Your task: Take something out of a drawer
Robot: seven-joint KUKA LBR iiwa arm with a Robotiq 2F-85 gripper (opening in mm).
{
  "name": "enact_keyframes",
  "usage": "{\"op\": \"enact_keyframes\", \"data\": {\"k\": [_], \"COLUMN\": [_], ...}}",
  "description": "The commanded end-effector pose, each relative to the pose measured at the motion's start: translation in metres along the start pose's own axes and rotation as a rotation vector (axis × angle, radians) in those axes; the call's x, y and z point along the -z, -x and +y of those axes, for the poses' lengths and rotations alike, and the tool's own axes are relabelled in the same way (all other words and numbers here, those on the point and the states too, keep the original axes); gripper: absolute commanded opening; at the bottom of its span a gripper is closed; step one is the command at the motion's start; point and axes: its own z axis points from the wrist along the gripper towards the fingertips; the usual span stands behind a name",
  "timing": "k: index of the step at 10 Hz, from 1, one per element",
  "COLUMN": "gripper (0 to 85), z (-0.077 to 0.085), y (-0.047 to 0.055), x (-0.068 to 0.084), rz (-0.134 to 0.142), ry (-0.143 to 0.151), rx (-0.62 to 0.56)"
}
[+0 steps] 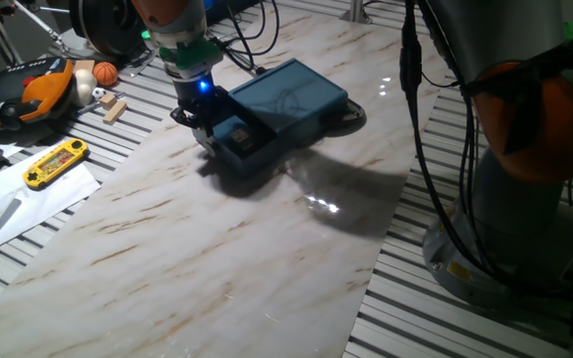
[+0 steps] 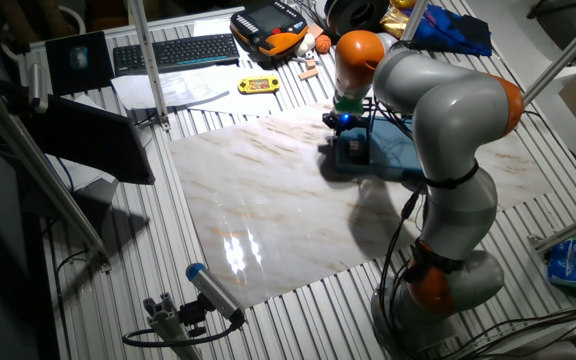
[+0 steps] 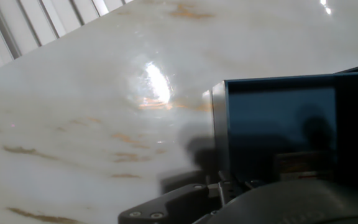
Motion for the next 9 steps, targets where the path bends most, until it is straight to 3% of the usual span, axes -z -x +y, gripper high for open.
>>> {"op": "enact_keyframes", "data": {"k": [1, 9], "gripper": [0.0, 0.0], "z": [0.000, 0.010], "y": [0.000, -0.013], "x": [0.000, -0.004], "rz": [-0.001, -0.006], "ry": [-0.002, 0.006], "rx": [-0.001, 0.001]}}
